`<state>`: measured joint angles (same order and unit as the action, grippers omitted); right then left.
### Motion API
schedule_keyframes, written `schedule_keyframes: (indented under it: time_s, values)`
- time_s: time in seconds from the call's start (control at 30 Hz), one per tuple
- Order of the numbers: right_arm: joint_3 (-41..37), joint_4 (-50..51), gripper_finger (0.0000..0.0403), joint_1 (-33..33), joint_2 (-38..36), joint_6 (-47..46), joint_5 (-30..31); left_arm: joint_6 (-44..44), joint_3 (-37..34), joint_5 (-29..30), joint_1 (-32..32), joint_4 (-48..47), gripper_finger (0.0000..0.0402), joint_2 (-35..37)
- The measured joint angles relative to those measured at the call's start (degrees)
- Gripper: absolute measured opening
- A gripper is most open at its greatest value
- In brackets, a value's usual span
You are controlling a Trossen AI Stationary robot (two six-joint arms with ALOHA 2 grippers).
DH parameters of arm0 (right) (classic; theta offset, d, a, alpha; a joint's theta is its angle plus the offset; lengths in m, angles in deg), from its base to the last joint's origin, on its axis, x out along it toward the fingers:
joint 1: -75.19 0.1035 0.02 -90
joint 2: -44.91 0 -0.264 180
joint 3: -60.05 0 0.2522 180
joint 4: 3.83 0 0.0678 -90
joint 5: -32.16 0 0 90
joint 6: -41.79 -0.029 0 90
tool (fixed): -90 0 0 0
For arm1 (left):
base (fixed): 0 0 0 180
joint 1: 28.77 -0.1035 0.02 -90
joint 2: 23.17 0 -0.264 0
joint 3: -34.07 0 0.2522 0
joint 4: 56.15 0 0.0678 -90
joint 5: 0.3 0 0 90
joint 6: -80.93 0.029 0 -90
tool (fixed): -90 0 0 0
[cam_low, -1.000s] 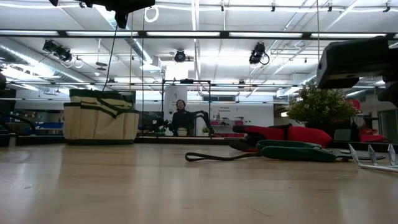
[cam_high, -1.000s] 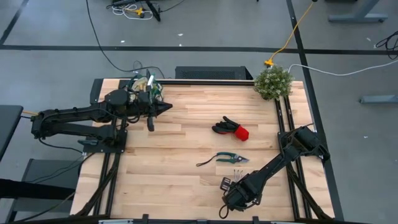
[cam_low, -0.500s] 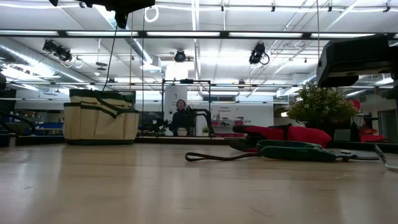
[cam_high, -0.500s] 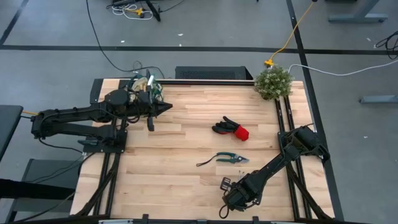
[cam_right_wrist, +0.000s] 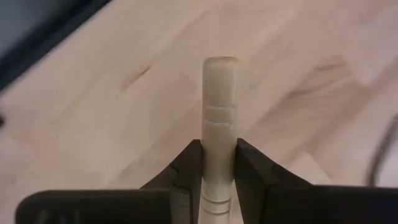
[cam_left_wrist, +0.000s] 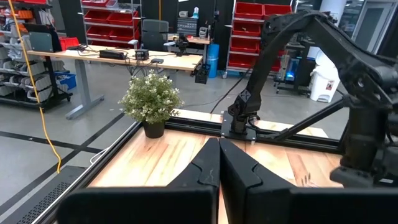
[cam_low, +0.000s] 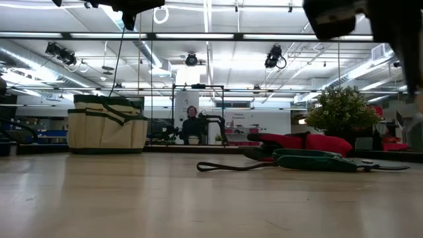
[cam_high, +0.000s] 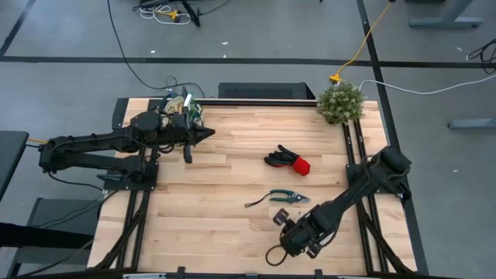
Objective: Pick & Place Garden tools in Gardening bag
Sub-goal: Put the brown hand rake into the gardening bag
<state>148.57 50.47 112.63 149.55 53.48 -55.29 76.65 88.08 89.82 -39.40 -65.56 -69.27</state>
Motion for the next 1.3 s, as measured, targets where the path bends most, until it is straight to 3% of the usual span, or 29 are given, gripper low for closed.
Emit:
schedule_keyframes:
  time_s: [0.3,0.83,1.3]
  values:
    - [0.07,-0.94,0.0068,-4.01,-7.25,-4.32,0.03,0.00,0.00,0.00,0.00,0.03,0.0004,0.00]
    - [0.07,-2.17,0.0062,-18.08,-21.94,-6.89,3.09,-0.13,0.00,0.04,0.00,0.08,0.0004,0.00]
    - [0.09,-23.53,0.0061,-25.19,-26.38,-12.61,8.55,-1.16,-0.02,-1.91,0.00,1.09,0.0003,0.00]
